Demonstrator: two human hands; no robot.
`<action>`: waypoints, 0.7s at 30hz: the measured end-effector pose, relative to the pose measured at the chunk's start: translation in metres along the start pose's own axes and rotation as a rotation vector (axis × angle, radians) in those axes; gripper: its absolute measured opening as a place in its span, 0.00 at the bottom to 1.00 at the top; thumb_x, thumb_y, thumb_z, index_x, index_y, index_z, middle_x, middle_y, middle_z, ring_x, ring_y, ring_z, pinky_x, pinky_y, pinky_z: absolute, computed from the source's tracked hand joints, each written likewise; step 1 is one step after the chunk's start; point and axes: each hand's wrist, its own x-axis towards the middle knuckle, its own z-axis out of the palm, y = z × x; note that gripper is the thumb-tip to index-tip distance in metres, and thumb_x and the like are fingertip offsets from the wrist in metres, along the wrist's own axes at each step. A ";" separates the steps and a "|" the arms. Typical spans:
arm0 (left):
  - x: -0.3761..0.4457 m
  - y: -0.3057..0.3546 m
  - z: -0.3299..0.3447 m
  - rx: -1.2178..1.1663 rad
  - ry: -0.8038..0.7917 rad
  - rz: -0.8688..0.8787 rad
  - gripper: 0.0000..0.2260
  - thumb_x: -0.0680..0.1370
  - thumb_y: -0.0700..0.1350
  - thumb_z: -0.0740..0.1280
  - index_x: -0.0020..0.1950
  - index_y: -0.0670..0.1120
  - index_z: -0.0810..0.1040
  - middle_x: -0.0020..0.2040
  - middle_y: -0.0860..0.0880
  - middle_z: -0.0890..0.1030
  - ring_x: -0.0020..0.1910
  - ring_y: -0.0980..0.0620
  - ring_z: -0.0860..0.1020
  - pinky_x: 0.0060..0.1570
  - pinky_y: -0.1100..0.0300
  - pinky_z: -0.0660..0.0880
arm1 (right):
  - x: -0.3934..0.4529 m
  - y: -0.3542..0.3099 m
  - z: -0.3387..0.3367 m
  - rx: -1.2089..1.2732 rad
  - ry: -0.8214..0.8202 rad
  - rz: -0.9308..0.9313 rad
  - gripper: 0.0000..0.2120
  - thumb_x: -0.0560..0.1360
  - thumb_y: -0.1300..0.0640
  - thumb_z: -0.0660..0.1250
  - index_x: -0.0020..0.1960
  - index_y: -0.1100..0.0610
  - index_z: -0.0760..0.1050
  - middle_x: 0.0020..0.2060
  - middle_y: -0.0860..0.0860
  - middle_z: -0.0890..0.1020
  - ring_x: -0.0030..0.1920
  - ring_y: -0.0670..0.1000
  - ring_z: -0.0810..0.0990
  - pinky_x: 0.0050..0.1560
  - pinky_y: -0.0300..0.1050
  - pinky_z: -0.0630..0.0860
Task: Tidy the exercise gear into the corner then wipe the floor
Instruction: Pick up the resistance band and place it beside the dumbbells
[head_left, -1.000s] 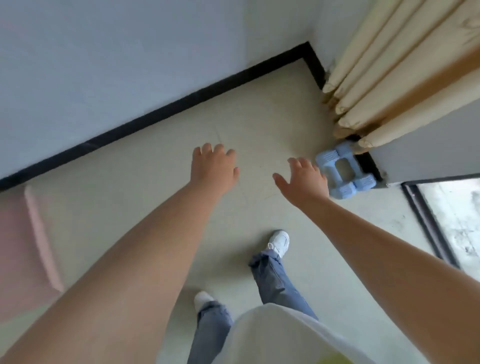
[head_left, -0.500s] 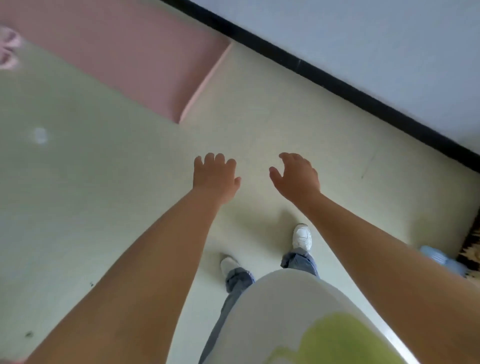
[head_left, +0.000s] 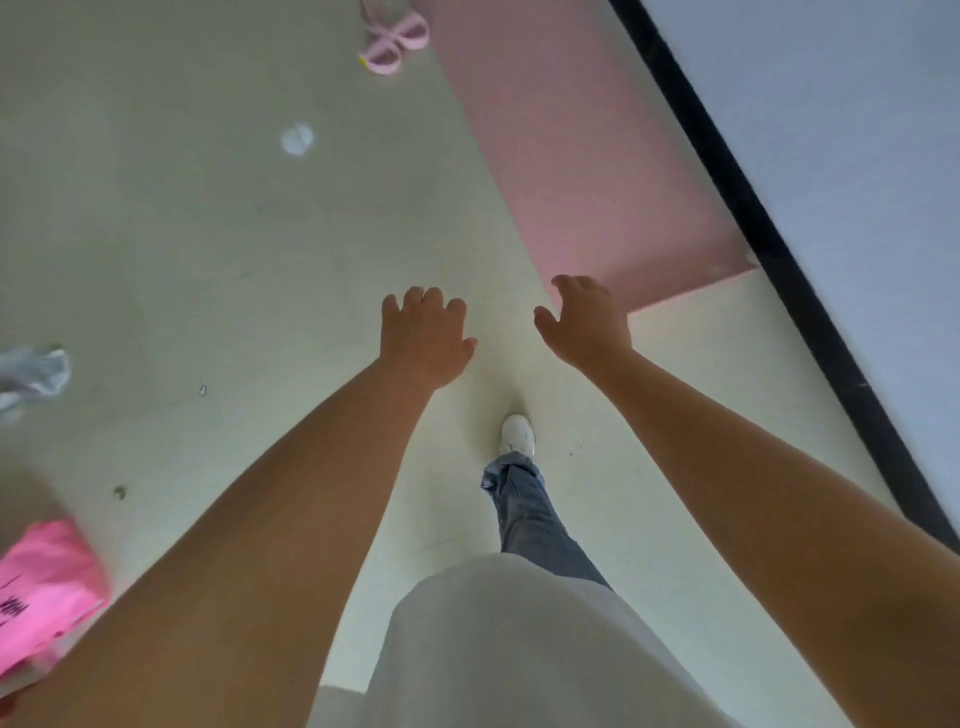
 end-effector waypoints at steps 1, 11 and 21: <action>0.020 -0.013 -0.015 -0.025 -0.003 -0.032 0.22 0.81 0.54 0.54 0.71 0.44 0.65 0.71 0.43 0.67 0.72 0.44 0.63 0.70 0.48 0.59 | 0.028 -0.014 -0.012 -0.006 -0.009 -0.021 0.22 0.79 0.53 0.58 0.70 0.61 0.65 0.68 0.57 0.70 0.69 0.58 0.67 0.66 0.50 0.65; 0.195 -0.138 -0.125 -0.160 -0.008 -0.147 0.21 0.81 0.52 0.54 0.71 0.44 0.65 0.72 0.44 0.66 0.72 0.44 0.63 0.68 0.51 0.62 | 0.251 -0.159 -0.086 -0.099 -0.085 -0.180 0.20 0.79 0.54 0.57 0.68 0.61 0.67 0.66 0.57 0.72 0.67 0.58 0.68 0.64 0.50 0.67; 0.392 -0.339 -0.204 -0.129 -0.082 -0.192 0.20 0.82 0.51 0.55 0.70 0.43 0.66 0.69 0.43 0.68 0.70 0.44 0.65 0.66 0.51 0.64 | 0.485 -0.330 -0.120 -0.137 -0.121 -0.138 0.19 0.78 0.57 0.57 0.68 0.60 0.67 0.65 0.56 0.72 0.67 0.57 0.68 0.64 0.49 0.67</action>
